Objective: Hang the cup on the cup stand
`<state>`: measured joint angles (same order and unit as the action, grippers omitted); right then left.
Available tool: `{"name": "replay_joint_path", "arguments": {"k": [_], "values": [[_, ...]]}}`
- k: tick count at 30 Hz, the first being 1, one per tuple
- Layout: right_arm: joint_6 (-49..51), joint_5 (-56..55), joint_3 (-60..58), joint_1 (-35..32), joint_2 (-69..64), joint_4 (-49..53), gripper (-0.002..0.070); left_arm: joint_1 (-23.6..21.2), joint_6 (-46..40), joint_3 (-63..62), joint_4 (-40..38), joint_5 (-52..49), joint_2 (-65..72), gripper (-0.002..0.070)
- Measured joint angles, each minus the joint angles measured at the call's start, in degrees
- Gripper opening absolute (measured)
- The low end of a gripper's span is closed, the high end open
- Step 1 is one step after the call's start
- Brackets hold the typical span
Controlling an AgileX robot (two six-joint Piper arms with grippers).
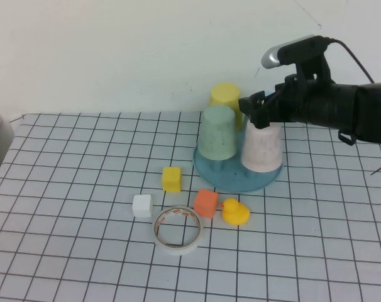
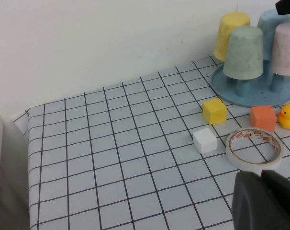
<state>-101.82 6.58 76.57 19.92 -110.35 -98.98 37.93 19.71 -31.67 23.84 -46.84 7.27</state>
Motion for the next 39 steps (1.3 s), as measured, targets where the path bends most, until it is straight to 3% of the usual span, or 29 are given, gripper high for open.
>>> {"name": "replay_joint_path", "arguments": {"k": [4, 6, 10, 13, 19, 29, 39], "values": [[2.8, 0.0, 0.0, 0.0, 1.1, 0.0, 0.0599, 0.0, 0.0, 0.0, 0.0, -0.7, 0.0, 0.0], [5.3, 0.0, -0.3, 0.0, 2.9, 0.0, 0.0491, 0.0, 0.0, 0.1, 0.0, -1.3, 0.0, 0.0], [7.9, 0.8, -4.2, 0.0, 9.9, -0.1, 0.0141, 0.0, 0.0, 2.6, 1.2, 0.3, 0.0, -0.0001], [8.4, 1.9, -9.2, 0.0, 17.5, -0.1, 0.0043, 0.0, 0.0, 6.0, 2.1, 5.9, 0.0, 0.0], [8.9, 2.7, -22.0, 0.0, 33.3, -0.1, 0.0007, 0.0, 0.0, 11.9, 4.4, 14.0, 0.0, -0.0001], [11.4, 2.9, -41.6, 0.0, 63.8, -0.1, 0.0001, 0.0, 0.0, 14.3, 4.6, 13.6, 0.0, -0.0001], [11.7, 6.7, -52.4, 0.0, 85.9, -0.1, 0.0, 0.0, 0.0, 14.3, 4.6, 13.5, 0.0, 0.0]]}}
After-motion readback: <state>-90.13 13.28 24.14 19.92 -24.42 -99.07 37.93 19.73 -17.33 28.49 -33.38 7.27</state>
